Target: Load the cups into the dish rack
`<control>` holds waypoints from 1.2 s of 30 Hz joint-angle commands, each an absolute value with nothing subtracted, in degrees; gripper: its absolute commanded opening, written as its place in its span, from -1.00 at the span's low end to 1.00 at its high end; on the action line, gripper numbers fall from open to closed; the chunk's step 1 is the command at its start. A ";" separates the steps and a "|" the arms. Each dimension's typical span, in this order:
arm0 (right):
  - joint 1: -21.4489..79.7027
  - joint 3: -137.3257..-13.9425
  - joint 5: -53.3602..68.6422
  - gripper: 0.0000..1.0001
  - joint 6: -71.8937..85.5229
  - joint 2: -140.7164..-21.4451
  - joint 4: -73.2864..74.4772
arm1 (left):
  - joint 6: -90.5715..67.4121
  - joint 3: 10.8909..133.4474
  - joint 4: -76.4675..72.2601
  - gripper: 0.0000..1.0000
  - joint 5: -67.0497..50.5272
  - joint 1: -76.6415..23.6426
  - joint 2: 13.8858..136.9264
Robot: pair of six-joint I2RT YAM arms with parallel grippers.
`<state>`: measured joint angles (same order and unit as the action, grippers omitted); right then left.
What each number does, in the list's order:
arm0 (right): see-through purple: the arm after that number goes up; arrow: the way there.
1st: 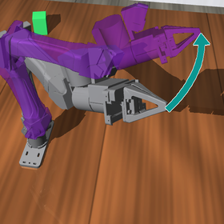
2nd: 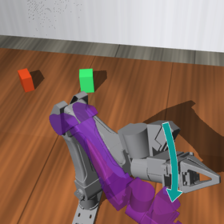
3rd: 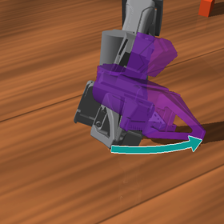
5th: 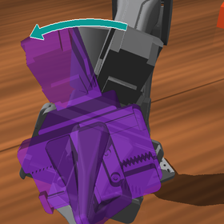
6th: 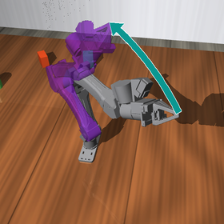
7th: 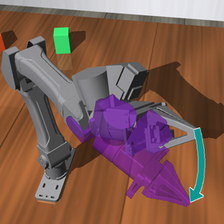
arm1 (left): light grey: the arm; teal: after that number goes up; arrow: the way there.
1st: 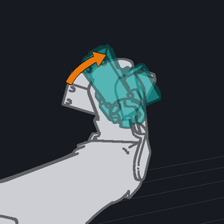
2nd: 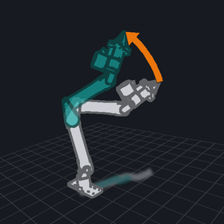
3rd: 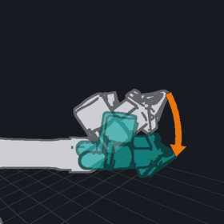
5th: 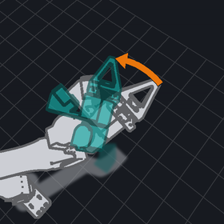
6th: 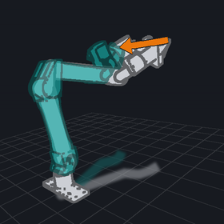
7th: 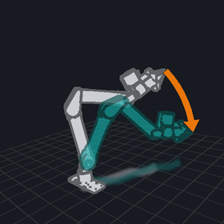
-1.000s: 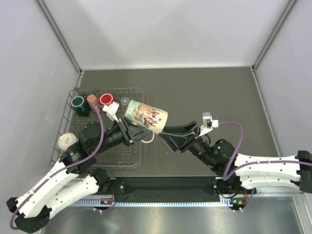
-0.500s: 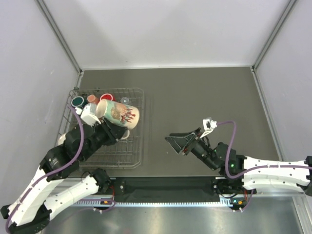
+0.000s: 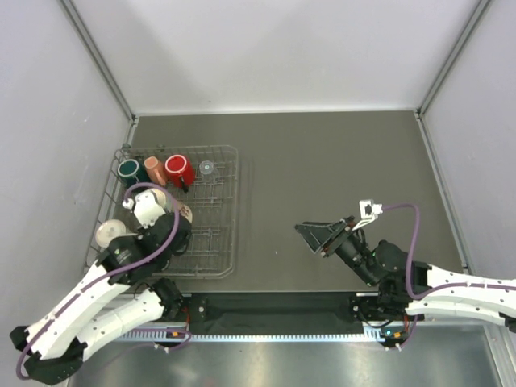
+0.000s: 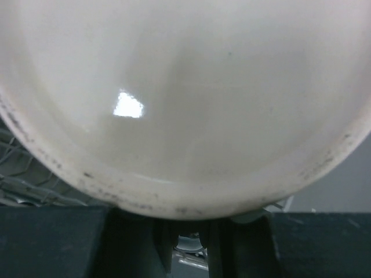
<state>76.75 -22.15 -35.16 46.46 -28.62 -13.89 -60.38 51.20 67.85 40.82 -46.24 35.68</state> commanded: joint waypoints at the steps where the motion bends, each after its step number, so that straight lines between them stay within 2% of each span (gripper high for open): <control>1: 77.70 -20.74 -37.35 0.04 48.16 -28.12 -11.34 | -68.97 50.80 69.07 -1.00 50.53 -46.23 38.05; 6: 77.70 -18.29 -38.06 0.03 50.89 -26.64 -11.16 | -76.63 48.52 70.23 -1.00 50.01 -46.23 39.55; 16: 77.70 -16.96 -38.58 0.02 53.00 -25.22 -9.93 | -81.12 40.00 65.40 -1.00 48.43 -46.14 42.27; 36: 77.78 -13.89 -38.14 -0.01 55.81 -22.50 -9.05 | -80.60 31.82 54.76 -1.00 48.07 -46.23 47.72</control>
